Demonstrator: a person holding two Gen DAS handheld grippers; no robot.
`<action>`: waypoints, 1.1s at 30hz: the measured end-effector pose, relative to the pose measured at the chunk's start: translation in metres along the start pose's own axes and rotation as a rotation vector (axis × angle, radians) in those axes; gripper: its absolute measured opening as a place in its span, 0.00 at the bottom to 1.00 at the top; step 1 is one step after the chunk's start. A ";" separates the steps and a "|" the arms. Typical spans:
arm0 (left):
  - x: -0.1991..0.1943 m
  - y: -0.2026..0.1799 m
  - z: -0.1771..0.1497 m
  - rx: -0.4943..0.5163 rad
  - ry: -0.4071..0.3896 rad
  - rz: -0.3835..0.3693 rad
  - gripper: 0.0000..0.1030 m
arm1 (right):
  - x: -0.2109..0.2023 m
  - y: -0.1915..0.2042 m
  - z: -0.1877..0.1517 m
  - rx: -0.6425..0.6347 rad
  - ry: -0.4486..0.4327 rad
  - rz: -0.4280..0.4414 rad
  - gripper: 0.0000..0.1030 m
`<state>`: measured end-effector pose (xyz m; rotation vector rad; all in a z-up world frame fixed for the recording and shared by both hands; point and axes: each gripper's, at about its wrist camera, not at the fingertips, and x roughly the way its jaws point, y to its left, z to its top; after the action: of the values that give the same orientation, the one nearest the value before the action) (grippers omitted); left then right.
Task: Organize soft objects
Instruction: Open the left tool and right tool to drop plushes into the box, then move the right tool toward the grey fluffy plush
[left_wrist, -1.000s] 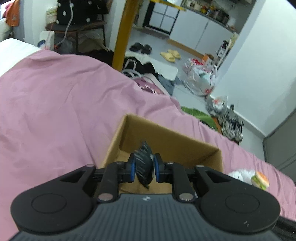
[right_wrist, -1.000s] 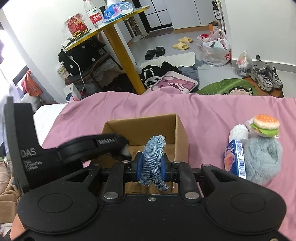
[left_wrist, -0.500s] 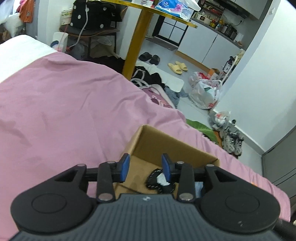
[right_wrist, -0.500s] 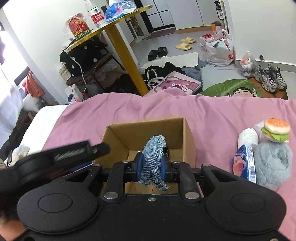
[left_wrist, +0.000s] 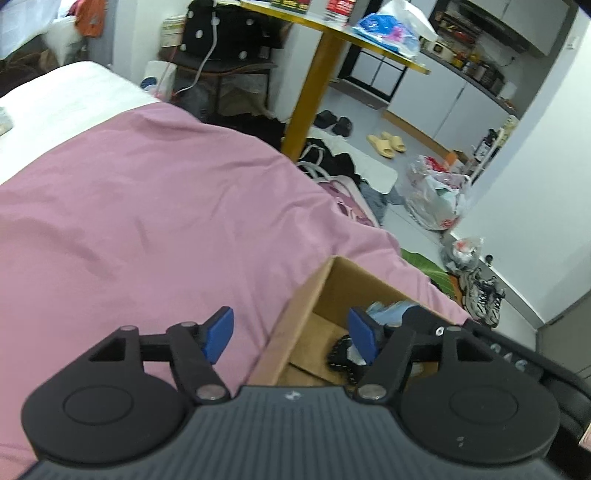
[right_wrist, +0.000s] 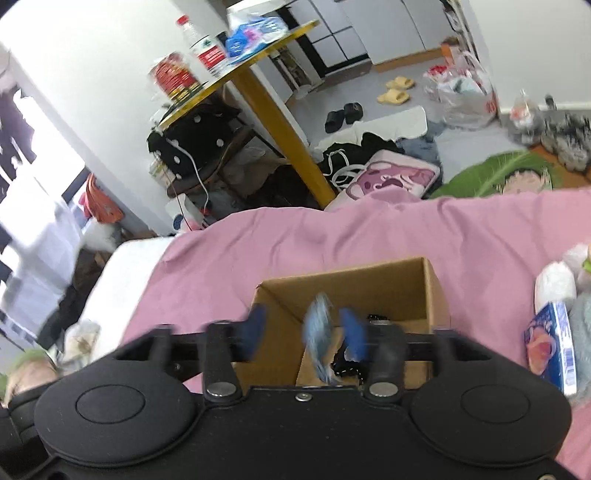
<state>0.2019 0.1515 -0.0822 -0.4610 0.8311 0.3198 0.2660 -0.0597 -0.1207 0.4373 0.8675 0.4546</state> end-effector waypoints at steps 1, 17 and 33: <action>-0.001 0.002 0.000 -0.006 0.013 -0.002 0.69 | -0.004 -0.004 0.000 0.015 -0.004 0.005 0.59; -0.053 -0.015 -0.020 0.067 -0.038 0.022 0.97 | -0.094 0.002 -0.001 -0.164 -0.105 -0.109 0.98; -0.124 -0.053 -0.049 0.121 -0.161 -0.076 1.00 | -0.183 -0.031 -0.016 -0.179 -0.292 -0.149 1.00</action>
<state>0.1153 0.0691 -0.0016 -0.3486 0.6700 0.2314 0.1556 -0.1818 -0.0330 0.2639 0.5660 0.3177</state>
